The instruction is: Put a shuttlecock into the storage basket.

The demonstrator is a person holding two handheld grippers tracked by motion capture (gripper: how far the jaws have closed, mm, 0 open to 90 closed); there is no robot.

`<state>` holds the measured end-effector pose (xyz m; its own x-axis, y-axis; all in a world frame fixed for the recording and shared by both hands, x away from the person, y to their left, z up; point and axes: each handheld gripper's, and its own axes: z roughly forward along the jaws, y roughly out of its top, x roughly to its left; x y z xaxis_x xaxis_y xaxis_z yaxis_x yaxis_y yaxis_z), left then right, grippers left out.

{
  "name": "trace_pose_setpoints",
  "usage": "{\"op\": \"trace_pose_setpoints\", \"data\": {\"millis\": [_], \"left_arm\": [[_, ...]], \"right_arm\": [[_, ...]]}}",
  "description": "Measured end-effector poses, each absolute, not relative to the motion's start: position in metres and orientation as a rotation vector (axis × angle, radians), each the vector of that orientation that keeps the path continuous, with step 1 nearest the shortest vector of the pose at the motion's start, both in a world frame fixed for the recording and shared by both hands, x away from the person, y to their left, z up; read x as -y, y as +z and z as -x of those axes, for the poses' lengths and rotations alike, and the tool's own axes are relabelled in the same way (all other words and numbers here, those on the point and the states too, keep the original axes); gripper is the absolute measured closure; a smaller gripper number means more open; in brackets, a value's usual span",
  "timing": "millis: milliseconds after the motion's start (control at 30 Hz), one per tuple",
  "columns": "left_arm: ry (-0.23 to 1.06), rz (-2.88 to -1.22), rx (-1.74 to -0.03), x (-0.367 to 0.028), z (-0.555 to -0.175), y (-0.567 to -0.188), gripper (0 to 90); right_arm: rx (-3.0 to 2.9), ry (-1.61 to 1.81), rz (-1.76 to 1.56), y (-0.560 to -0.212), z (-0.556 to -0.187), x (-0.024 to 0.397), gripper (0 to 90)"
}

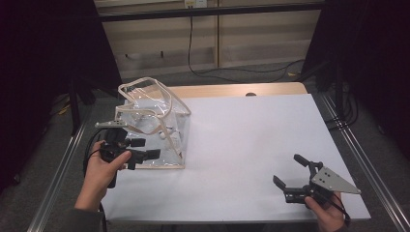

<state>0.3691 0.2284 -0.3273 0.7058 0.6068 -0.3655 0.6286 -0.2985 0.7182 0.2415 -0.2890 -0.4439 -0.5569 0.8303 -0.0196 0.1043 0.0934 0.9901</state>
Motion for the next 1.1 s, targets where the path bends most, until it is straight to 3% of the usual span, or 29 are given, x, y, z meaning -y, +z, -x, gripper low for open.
{"op": "trace_pose_setpoints", "data": {"millis": [1100], "left_arm": [[-0.048,-2.006,-0.936,-0.221,-0.364,-0.357,8.5]], "right_arm": [[-1.763,1.513,-0.92,-0.443,-0.241,0.289,1.6]]}}
